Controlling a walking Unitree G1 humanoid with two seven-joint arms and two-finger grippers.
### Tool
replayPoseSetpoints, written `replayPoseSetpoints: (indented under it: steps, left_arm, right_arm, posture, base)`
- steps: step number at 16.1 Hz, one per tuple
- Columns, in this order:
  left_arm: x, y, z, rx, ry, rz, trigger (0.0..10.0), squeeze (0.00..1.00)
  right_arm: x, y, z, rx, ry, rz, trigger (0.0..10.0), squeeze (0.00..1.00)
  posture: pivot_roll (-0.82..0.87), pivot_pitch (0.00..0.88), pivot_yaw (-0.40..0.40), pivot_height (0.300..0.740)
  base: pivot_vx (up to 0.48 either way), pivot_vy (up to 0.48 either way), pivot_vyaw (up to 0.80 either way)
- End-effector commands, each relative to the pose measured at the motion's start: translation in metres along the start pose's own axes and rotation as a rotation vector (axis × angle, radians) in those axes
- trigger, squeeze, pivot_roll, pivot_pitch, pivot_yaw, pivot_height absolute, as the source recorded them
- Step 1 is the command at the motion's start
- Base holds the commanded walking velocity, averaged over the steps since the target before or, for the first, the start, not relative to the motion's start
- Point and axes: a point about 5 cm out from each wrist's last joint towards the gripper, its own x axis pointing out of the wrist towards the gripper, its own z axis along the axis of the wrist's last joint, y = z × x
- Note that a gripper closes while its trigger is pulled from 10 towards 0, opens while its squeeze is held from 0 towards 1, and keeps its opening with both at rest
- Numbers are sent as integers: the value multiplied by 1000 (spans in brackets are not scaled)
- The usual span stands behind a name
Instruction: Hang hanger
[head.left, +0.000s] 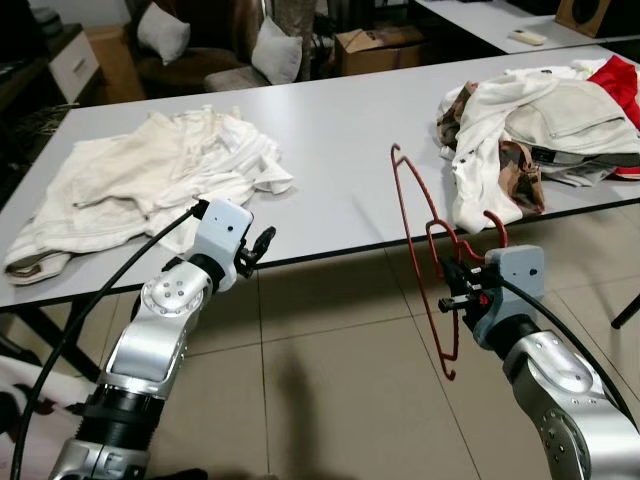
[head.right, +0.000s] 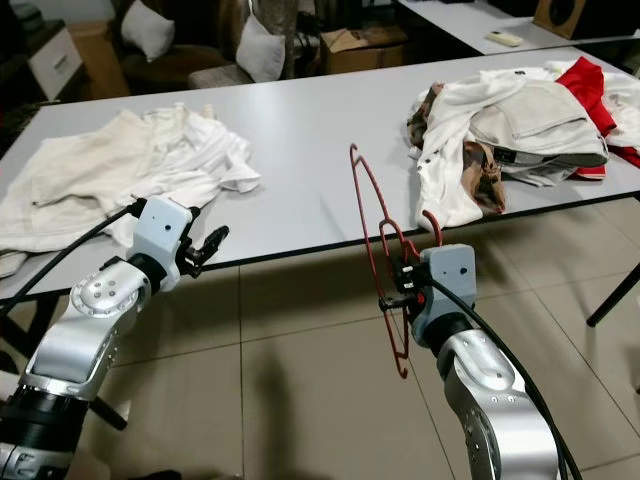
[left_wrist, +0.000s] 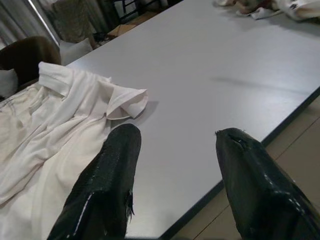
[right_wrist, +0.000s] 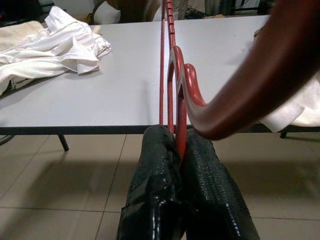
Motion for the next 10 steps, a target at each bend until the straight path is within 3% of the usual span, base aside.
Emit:
replayPoseSetpoints:
  steps: [1,3,5,7,10]
  left_arm:
    - [0,3,-4,-17,16,23,10000,0]
    - [4,7,-12,-18,54,66,10000,0]
    - [9,17,-19,58,108,119,10000,0]
    - [12,25,-21,84,132,156,10000,0]
    - [16,37,-28,42,172,235,10000,0]
  right_arm:
    - [-2,2,6,7,-45,6,10000,0]
    - [-2,7,7,12,-61,16,10000,0]
    - [0,10,6,0,-61,24,10000,0]
    - [2,12,9,-6,-68,36,10000,0]
    - [4,11,9,-24,-71,34,10000,0]
  posture:
    - [-164,0,74,740]
    - [-168,0,71,740]
    - [-167,0,62,740]
    - [-166,0,58,740]
    - [-170,0,62,740]
  base:
    - [0,0,0]
    - [0,0,0]
    - [0,0,0]
    - [0,0,0]
    - [0,0,0]
